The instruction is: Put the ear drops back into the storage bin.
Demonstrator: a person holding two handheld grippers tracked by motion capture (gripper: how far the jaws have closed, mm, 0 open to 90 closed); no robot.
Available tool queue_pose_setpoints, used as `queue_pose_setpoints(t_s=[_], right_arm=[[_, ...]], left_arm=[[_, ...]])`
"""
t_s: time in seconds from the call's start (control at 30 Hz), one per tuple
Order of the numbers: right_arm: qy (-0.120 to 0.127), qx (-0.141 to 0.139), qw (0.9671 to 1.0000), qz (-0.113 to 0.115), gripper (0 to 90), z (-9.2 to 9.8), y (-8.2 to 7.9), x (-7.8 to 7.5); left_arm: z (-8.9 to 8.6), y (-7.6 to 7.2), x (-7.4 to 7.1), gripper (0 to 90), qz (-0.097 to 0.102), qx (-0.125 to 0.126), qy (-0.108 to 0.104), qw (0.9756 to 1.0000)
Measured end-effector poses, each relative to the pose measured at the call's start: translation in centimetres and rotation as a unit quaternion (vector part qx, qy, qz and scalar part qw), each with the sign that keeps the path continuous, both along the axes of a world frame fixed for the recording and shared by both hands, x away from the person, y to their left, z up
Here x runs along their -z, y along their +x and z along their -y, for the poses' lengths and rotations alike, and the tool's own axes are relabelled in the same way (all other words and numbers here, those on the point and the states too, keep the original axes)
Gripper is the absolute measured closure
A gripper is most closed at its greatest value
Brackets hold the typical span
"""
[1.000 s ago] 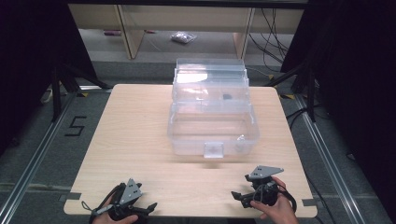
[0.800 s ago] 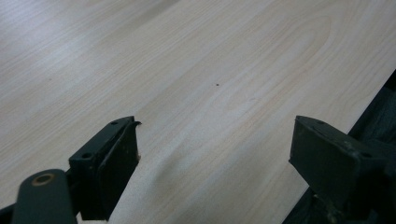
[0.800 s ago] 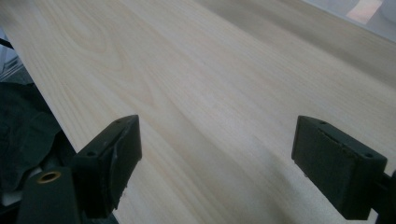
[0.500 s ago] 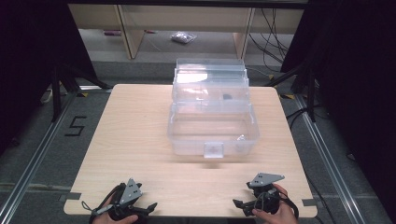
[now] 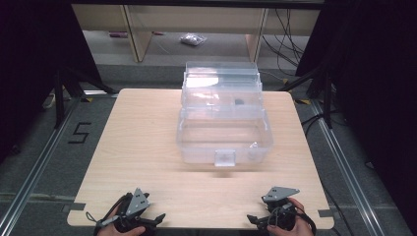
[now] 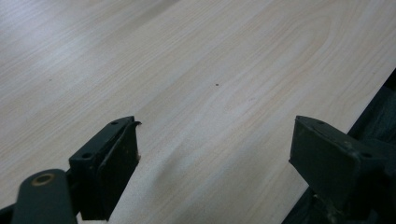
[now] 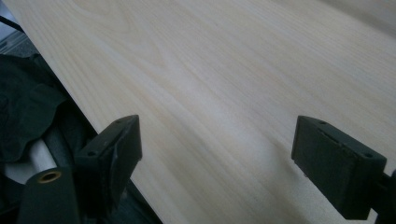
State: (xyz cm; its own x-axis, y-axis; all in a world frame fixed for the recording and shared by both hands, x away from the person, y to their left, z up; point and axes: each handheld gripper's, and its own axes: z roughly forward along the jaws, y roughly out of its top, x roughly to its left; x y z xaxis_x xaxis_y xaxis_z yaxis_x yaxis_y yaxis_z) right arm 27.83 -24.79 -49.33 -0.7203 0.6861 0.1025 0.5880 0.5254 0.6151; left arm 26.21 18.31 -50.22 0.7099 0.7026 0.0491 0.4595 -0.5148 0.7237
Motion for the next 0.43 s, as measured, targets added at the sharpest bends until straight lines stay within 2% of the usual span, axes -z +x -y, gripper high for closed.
queue_pose_setpoints(t_s=[0.03, 0.07, 0.1, 0.17, 0.27, 0.3, 0.37, 0.43], right_arm=[[-0.004, -0.006, 1.0, 0.005, 17.0, 0.06, 0.05, 0.08], [-0.005, -0.002, 1.0, -0.001, 17.0, 0.03, -0.03, 0.04], [-0.003, -0.006, 0.9999, 0.013, 17.0, 0.01, 0.06, 0.26], [-0.002, -0.005, 0.9999, 0.009, 17.0, -0.01, 0.06, 0.3], [-0.005, -0.005, 0.9999, 0.013, 17.0, 0.05, 0.09, 0.28], [0.0, -0.001, 1.0, 0.003, 17.0, -0.03, 0.03, 0.26], [-0.002, -0.002, 1.0, 0.004, 17.0, -0.06, 0.04, 0.3], [-0.011, -0.003, 0.9999, -0.007, 17.0, -0.02, -0.01, 0.13]], left_arm=[[0.01, -0.01, 0.0, 14.9, 0.0, 0.0, 0.0, 1.0], [-0.03, 0.03, -0.04, 14.9, 0.003, 0.005, 0.004, 1.0], [-0.02, 0.03, -0.04, 14.9, 0.003, 0.005, 0.004, 1.0], [-0.11, 0.08, -0.1, 14.9, 0.003, 0.009, 0.012, 0.9999], [-0.02, 0.03, -0.04, 14.9, 0.003, 0.006, 0.005, 1.0], [-0.02, 0.04, -0.05, 14.9, 0.003, 0.006, 0.005, 1.0], [-0.04, 0.05, -0.06, 14.9, 0.002, 0.009, 0.01, 0.9999], [0.02, 0.03, -0.04, 14.9, 0.002, 0.008, 0.006, 0.9999]])
